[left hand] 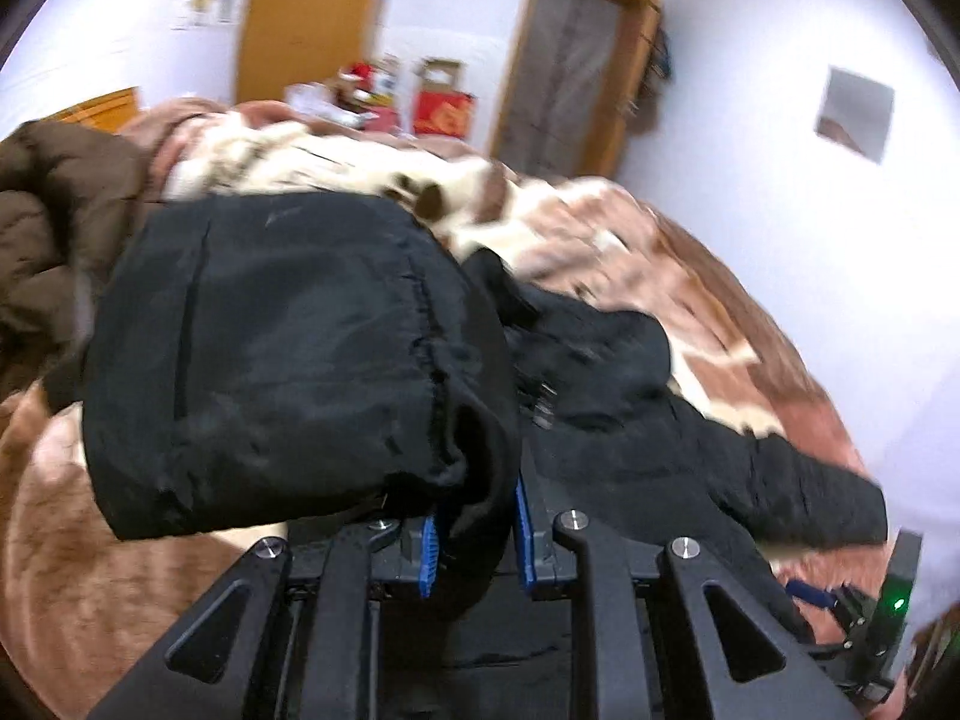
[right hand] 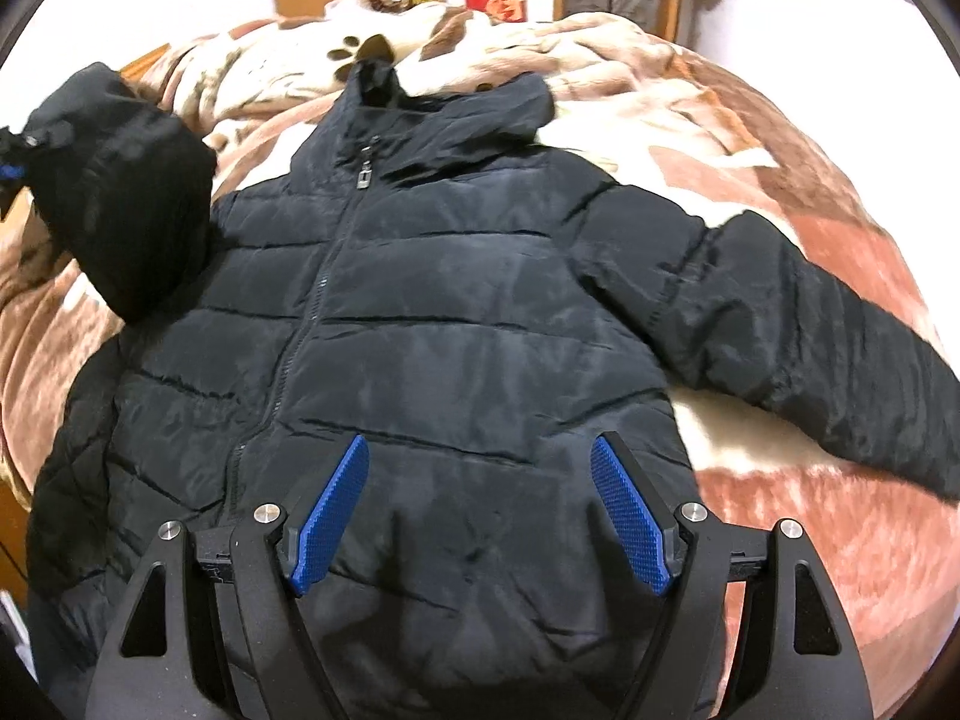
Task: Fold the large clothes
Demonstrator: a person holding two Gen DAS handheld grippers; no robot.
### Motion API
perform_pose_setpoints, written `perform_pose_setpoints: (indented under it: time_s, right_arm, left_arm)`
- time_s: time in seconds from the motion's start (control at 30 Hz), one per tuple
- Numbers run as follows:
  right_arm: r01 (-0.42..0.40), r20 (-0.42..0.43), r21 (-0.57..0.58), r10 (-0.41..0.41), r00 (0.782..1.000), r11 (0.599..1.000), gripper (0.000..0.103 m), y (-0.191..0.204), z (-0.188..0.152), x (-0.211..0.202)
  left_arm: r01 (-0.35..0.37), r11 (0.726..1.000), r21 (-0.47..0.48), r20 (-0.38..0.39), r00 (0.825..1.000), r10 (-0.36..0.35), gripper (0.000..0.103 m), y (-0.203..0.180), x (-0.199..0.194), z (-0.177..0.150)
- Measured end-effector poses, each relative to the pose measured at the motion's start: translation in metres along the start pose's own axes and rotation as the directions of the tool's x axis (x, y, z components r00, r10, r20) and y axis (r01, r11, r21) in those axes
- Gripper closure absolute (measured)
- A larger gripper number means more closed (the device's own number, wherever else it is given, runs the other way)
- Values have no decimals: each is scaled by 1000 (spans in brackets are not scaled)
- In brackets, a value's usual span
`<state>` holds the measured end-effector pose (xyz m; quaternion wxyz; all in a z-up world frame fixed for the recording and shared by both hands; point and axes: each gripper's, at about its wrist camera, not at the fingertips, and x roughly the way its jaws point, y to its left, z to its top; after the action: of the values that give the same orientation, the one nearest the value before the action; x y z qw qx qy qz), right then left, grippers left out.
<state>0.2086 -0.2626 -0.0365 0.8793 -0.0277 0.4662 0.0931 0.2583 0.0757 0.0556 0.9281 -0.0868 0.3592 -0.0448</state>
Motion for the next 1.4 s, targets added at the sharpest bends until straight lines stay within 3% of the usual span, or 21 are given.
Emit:
perform_pose_setpoints:
  time_s: [0.1, 0.2, 0.27, 0.33, 0.57, 0.77, 0.83, 0.9, 0.97, 1.0, 1.1, 1.2, 1.4]
  right_arm:
    - [-9, -4, 46, 9, 1000, 999, 26, -19, -6, 2]
    - [-19, -13, 87, 20, 1000, 996, 26, -35, -13, 5]
    - [-20, -11, 106, 22, 1000, 994, 26, -43, -17, 6]
    - [-25, -11, 123, 26, 1000, 992, 26, -50, -19, 8]
    - [-30, -3, 162, 31, 1000, 986, 26, -65, -21, 8]
    - [-31, 38, 144, 26, 999, 989, 26, -61, -2, 6]
    - [-46, 49, 143, 40, 998, 989, 26, -55, 10, 9]
    - [-72, 59, 139, 64, 996, 988, 27, -47, 22, 15]
    - [-86, 58, 120, 79, 995, 989, 38, -37, 35, 26]
    - [-86, 52, 108, 81, 995, 990, 47, -32, 41, 34]
    - [-95, 29, 72, 93, 995, 993, 55, -17, 60, 61]
    - [-78, -8, 52, 78, 997, 996, 56, -10, 76, 94]
    - [-35, -55, 54, 38, 998, 998, 56, -23, 86, 140]
  left_arm:
    - [31, 998, 54, -43, 999, -28, 81, -39, 30, -13]
    - [62, 995, 84, -83, 995, -55, 69, -68, 63, -21]
    - [90, 993, 77, -118, 990, -80, 44, -82, 85, -24]
    - [132, 989, 62, -129, 984, -124, 36, -95, 95, -33]
    - [242, 969, 50, -184, 956, -229, 31, -120, 102, -47]
    - [294, 954, 57, -136, 949, -284, 24, -105, 78, -41]
    - [263, 962, 77, -106, 961, -255, 23, -87, 72, -34]
    - [175, 979, 108, -71, 983, -168, 23, -67, 73, -29]
    - [81, 993, 81, -70, 995, -75, 23, -35, 83, -24]
    - [40, 998, 57, -77, 996, -36, 23, -19, 90, -22]
    - [-78, 997, -24, -101, 992, 76, 24, 34, 116, -18]
    - [-101, 986, -129, -149, 986, 81, 25, 74, 143, -19]
    - [-127, 984, -128, -182, 978, 103, 24, 82, 182, -34]
